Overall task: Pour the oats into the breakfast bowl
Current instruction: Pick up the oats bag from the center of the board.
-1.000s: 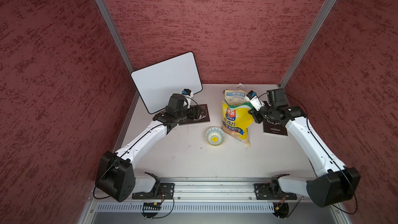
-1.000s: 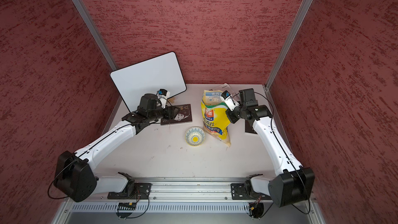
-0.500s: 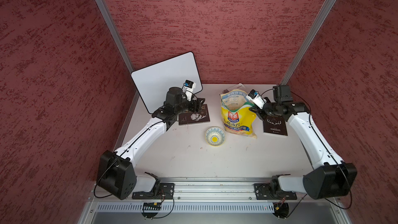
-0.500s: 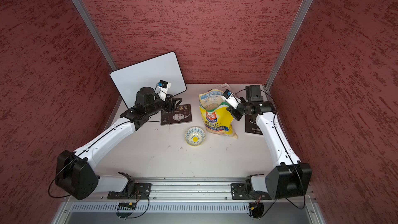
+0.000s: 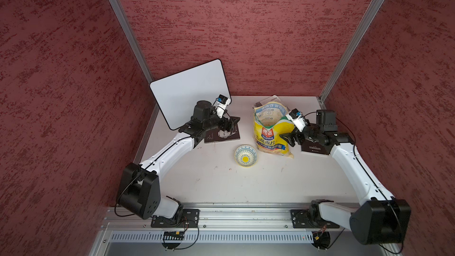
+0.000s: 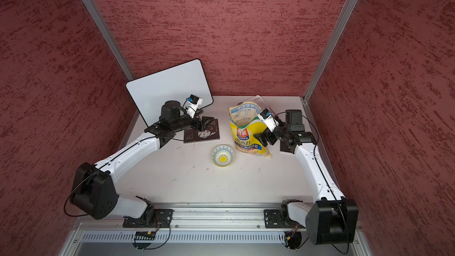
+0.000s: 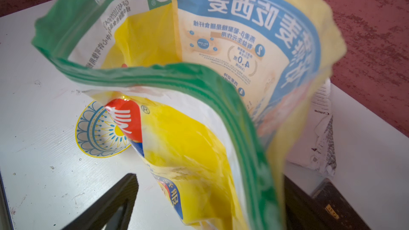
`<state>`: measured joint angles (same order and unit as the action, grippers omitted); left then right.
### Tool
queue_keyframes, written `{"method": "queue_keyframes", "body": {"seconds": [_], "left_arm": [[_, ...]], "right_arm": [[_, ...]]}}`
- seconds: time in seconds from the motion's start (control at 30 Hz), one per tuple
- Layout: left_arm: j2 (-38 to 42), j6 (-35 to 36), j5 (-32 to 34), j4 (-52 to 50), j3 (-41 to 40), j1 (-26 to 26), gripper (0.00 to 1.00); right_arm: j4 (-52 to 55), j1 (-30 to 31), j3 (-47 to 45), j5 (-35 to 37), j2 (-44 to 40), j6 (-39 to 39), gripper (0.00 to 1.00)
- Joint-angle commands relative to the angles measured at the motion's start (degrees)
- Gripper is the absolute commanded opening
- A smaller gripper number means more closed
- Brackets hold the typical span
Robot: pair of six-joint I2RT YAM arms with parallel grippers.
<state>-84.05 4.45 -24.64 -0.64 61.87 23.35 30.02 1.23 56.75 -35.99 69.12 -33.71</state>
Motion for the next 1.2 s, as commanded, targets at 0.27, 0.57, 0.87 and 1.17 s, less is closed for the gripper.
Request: {"method": "queue_keyframes", "body": {"seconds": [0.27, 0.57, 0.87, 1.17], "left_arm": [[-4.65, 1.49, -4.59, 6.15, -1.73, 0.02, 0.92], [-7.75, 1.69, -11.46, 10.83, -1.88, 1.76, 0.92], [-13.50, 3.31, -12.80, 13.56, 3.04, 6.08, 0.90], [-11.36, 0.91, -5.22, 17.60, -0.99, 5.01, 0.88]], "right_arm": [[-18.28, -0.40, -8.65, -3.31, 1.62, 10.95, 0.99], [-25.00, -0.41, -16.10, 1.62, -5.60, 18.38, 0.98], [-22.92, -0.30, -14.98, -0.98, -8.19, 19.09, 0.55], [-23.82, 3.14, -13.54, 1.72, -9.91, 31.35, 0.00]]}}
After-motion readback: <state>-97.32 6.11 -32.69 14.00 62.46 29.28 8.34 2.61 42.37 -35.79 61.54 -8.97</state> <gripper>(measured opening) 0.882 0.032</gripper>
